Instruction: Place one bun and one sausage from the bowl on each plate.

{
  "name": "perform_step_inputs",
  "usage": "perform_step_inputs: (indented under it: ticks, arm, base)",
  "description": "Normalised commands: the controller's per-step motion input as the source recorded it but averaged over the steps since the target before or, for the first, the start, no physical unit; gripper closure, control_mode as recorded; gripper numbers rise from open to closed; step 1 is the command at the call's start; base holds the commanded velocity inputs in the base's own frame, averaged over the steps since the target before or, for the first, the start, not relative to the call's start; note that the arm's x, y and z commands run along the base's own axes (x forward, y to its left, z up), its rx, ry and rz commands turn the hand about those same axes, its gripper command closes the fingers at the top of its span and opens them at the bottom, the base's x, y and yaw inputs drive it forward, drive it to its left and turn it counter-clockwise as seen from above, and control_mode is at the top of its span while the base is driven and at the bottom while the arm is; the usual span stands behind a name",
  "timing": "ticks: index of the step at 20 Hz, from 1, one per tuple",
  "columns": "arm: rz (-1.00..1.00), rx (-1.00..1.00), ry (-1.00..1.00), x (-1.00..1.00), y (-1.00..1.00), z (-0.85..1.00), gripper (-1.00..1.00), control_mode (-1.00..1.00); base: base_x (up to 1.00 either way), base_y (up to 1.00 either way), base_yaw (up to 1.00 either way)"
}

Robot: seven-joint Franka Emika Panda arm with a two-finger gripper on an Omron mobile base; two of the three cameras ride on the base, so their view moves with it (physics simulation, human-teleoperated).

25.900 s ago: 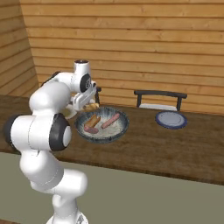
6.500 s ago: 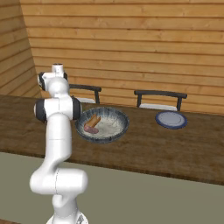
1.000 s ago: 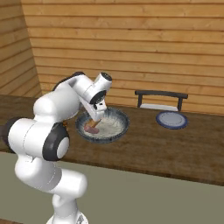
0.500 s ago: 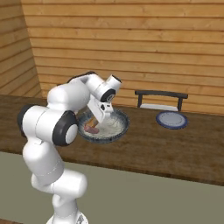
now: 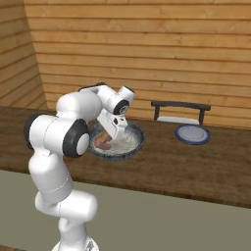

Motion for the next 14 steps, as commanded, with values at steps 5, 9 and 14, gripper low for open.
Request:
perform_step_inputs:
  ticks: [5, 9, 14]
  arm:
    - [0.00, -0.03, 0.00, -0.07, 0.03, 0.00, -1.00, -1.00]
    - [0.00, 0.00, 0.00, -0.28, 0.01, 0.00, -1.00, -1.00]
    - [0.00, 0.00, 0.00, -0.38, 0.00, 0.00, -1.00, -1.00]
  base:
    - [0.00, 0.00, 0.00]
    - [0.00, 0.00, 0.00]
    - [0.00, 0.00, 0.00]
